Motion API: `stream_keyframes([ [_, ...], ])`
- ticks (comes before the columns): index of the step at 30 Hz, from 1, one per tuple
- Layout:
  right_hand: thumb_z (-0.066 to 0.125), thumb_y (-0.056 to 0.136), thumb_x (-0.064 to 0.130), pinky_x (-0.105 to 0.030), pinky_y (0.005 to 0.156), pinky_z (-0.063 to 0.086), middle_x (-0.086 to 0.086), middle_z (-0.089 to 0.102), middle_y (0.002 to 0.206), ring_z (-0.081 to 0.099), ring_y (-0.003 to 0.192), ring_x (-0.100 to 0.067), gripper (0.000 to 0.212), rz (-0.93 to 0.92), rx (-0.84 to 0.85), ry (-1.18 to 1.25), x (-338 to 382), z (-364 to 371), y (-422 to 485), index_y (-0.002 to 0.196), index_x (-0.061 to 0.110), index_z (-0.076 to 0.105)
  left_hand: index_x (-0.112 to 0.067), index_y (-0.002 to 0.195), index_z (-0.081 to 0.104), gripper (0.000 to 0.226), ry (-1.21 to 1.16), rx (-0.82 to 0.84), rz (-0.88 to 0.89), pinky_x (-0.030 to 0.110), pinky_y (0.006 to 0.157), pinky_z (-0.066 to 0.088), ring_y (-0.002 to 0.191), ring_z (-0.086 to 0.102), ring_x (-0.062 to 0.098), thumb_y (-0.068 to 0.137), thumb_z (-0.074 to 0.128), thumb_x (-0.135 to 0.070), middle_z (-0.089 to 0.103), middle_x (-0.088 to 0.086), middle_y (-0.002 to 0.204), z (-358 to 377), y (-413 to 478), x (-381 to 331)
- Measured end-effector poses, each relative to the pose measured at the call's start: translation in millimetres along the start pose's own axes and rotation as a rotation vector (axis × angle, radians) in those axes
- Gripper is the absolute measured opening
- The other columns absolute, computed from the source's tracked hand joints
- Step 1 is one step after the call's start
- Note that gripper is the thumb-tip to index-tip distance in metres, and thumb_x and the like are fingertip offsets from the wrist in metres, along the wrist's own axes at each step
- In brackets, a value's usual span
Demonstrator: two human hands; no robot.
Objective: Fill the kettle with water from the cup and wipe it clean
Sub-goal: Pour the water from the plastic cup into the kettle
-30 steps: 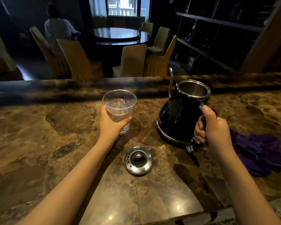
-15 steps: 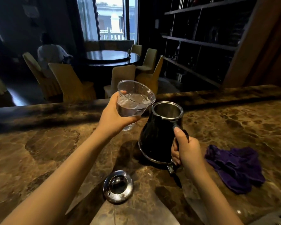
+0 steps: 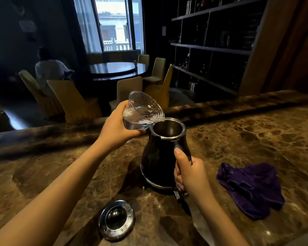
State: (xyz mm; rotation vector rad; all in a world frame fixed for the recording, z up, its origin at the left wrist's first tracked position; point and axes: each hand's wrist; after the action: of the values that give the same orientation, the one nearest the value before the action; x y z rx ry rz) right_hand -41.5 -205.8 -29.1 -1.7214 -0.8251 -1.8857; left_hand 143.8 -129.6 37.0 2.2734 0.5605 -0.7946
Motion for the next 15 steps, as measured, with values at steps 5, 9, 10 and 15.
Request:
stream_keyframes([
  [5,0.048,0.090,0.030,-0.022,0.036,0.026,0.003,0.033,0.034,0.030,0.030,-0.013,0.047,0.006,-0.003,0.001,0.0,-0.8,0.1,0.049,0.009,0.037,-0.024,0.130,0.039,0.080,0.068,0.036,0.055,0.026,0.083,0.039,0.099,0.049,0.011,0.062,0.080,-0.023,0.047,-0.012,0.115,-3.6,3.9,-4.4],
  [9,0.048,0.090,0.029,-0.022,0.035,0.026,0.002,0.033,0.034,0.030,0.030,-0.013,0.046,0.000,-0.001,0.008,-0.9,-1.2,0.9,0.051,0.007,0.038,-0.025,0.132,0.037,0.082,0.120,0.068,0.079,0.029,0.088,0.042,0.105,0.050,0.012,0.062,0.080,-0.026,0.051,-0.007,0.123,-7.2,8.3,-4.4],
  [10,0.048,0.090,0.030,-0.022,0.035,0.026,0.002,0.032,0.034,0.030,0.030,-0.013,0.046,0.000,0.001,0.009,-1.2,-1.2,1.2,0.051,0.007,0.038,-0.025,0.132,0.037,0.081,0.131,0.072,0.088,0.029,0.088,0.042,0.105,0.051,0.012,0.063,0.080,-0.027,0.053,-0.004,0.125,-7.7,9.0,-4.7],
  [15,0.048,0.090,0.030,-0.023,0.037,0.025,0.002,0.032,0.035,0.029,0.031,-0.013,0.045,0.006,0.006,0.018,-0.5,-1.2,1.0,0.051,0.008,0.038,-0.022,0.132,0.038,0.080,0.170,0.085,0.126,0.028,0.088,0.041,0.107,0.050,0.011,0.064,0.079,-0.026,0.054,0.000,0.129,-10.1,10.1,-10.5],
])
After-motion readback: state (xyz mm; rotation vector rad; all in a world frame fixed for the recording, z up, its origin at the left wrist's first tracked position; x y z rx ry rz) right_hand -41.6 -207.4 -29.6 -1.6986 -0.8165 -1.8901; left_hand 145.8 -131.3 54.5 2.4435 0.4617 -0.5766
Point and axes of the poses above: each hand's wrist, its own y-axis towards the middle knuckle, its own z-axis out of the palm, x = y × z
